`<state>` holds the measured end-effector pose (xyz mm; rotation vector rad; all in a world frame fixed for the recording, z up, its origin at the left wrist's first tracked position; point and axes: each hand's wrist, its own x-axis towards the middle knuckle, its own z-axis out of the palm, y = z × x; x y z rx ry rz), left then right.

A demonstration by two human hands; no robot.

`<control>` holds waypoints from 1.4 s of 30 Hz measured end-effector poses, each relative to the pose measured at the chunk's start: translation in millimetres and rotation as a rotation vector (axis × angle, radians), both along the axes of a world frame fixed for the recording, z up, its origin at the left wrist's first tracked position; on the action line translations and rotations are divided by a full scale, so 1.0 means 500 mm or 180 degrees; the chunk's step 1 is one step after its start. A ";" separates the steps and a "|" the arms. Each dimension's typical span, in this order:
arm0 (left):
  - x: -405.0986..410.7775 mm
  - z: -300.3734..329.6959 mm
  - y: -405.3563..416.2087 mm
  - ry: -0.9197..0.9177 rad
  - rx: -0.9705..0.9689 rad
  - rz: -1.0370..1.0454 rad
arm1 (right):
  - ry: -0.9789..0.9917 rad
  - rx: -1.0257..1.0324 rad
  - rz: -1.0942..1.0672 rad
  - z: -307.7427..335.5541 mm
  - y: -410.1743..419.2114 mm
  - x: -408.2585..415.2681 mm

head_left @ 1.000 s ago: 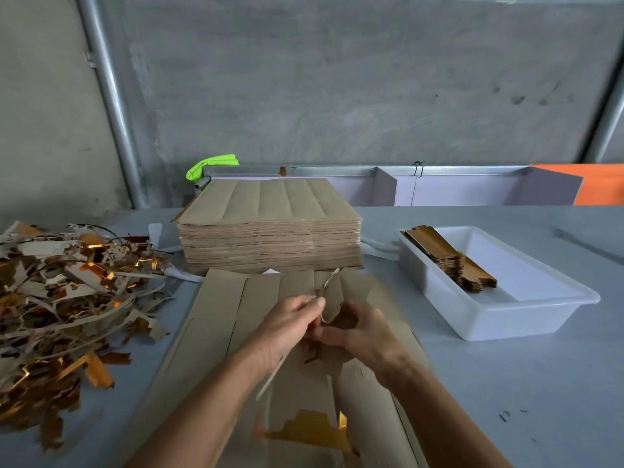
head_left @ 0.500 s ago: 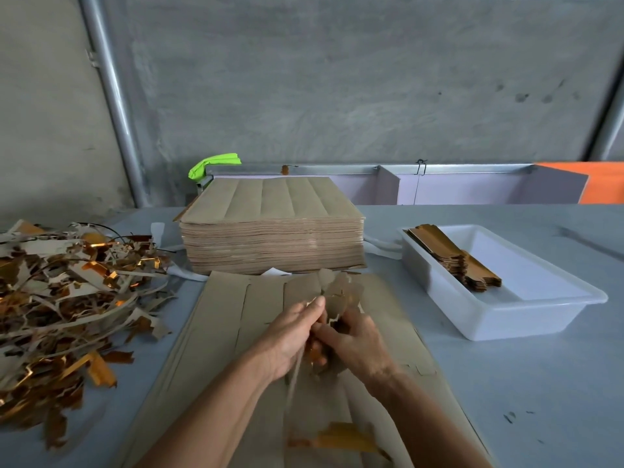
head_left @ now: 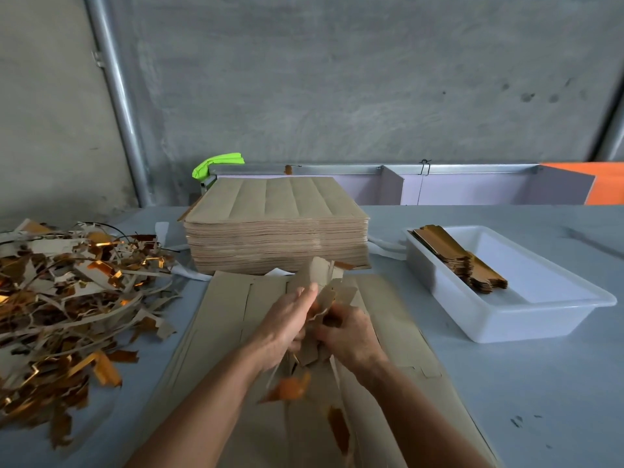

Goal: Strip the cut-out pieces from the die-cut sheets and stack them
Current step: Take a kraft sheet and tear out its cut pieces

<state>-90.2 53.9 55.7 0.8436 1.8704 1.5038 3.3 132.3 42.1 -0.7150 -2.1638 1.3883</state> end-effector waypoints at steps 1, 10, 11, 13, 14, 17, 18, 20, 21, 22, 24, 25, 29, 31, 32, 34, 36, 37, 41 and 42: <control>0.001 -0.004 0.000 0.0057 -0.0026 -0.0032 | -0.0152 0.0139 -0.0233 0.003 -0.003 -0.011; -0.024 0.007 -0.013 0.1696 -0.0403 0.0585 | -0.0761 0.0356 -0.0752 -0.003 0.020 -0.010; -0.025 0.014 -0.014 0.1630 -0.0367 0.0598 | -0.0797 0.0449 -0.0698 -0.003 0.024 -0.005; -0.023 0.026 -0.013 0.1559 -0.0268 0.0689 | -0.0826 0.0750 -0.0633 0.002 0.029 0.005; -0.021 0.031 -0.014 0.1589 -0.0234 0.0745 | -0.0833 0.0951 -0.0602 0.005 0.032 0.008; -0.012 0.048 -0.031 0.1770 -0.0279 0.0237 | -0.0906 0.1498 -0.0632 0.020 0.037 0.021; -0.006 0.056 -0.038 0.1947 -0.0465 -0.0125 | -0.0939 0.1606 -0.0678 0.026 0.039 0.024; 0.005 0.062 -0.040 0.2818 -0.0995 -0.0609 | -0.0966 0.1713 -0.0733 0.036 0.043 0.025; 0.010 0.063 -0.037 0.3237 -0.1011 -0.0613 | -0.0965 0.1732 -0.0743 0.042 0.041 0.024; 0.020 0.071 -0.035 0.3471 -0.0848 -0.0494 | -0.0976 0.1766 -0.0720 0.048 0.037 0.021; 0.033 0.082 -0.030 0.3602 -0.0224 -0.0285 | -0.0952 0.1842 -0.0627 0.057 0.024 0.014; 0.038 0.086 -0.027 0.3690 0.0014 -0.0232 | -0.0907 0.1862 -0.0592 0.060 0.017 0.011; 0.048 0.085 -0.024 0.2989 0.0340 -0.0055 | -0.0729 0.1439 -0.0613 0.070 0.004 0.008; 0.050 0.081 -0.032 0.2317 0.0415 -0.0013 | -0.0435 0.1015 -0.0723 0.067 0.002 0.010; 0.049 0.077 -0.037 0.2251 0.0430 -0.0007 | -0.0311 0.0913 -0.0807 0.064 0.000 0.011; 0.047 0.068 -0.046 0.2241 0.0449 -0.0113 | -0.0257 0.0999 -0.0910 0.054 -0.002 0.011; 0.051 0.061 -0.050 0.2213 0.0456 -0.0242 | -0.0413 0.1388 -0.0984 0.043 -0.004 0.013; 0.052 0.057 -0.049 0.2157 0.0507 -0.0241 | -0.0510 0.1634 -0.1000 0.040 -0.006 0.013; 0.048 0.060 -0.053 0.0723 0.1284 -0.0046 | -0.0785 0.2171 -0.0953 0.025 -0.011 0.010; 0.044 0.062 -0.057 0.0282 0.1485 0.0006 | -0.0802 0.2181 -0.0967 0.023 -0.009 0.012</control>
